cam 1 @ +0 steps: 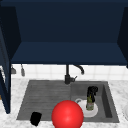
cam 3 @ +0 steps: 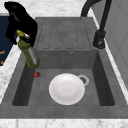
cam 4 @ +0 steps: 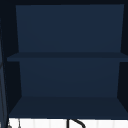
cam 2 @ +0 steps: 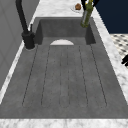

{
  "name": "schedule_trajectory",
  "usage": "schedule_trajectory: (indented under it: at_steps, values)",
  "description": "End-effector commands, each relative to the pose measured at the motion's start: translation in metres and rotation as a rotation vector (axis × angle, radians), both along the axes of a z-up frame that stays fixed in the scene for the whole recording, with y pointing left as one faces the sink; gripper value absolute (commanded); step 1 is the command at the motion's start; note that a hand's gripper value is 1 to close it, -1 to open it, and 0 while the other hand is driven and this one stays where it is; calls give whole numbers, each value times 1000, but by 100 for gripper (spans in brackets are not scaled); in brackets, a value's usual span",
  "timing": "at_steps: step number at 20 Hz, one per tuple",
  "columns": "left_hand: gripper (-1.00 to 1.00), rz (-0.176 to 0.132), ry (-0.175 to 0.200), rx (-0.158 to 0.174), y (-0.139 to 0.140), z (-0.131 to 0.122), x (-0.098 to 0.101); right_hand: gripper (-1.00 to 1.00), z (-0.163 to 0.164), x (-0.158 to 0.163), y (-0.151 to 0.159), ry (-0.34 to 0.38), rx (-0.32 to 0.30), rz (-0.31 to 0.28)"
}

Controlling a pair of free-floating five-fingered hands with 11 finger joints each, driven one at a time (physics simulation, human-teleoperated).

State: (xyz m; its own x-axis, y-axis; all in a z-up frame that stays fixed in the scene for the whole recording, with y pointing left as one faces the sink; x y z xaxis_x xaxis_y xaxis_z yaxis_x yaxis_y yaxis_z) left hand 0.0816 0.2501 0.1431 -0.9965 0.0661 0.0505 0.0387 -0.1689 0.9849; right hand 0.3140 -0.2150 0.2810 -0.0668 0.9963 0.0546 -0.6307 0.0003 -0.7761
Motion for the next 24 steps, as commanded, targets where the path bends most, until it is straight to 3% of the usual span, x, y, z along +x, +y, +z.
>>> schedule_trajectory:
  at_steps: [1,16,20,24]
  values:
    - [0,0,0,0,0,0,0,100,30,-23,9,-6,12,0]
    - [0,0,0,0,0,0,0,100,140,-126,41,-36,21,-1]
    - [0,0,0,0,0,0,0,100,165,-141,60,-8,5,-1]
    - [0,0,0,0,0,0,0,100,191,-152,75,-40,-20,-1]
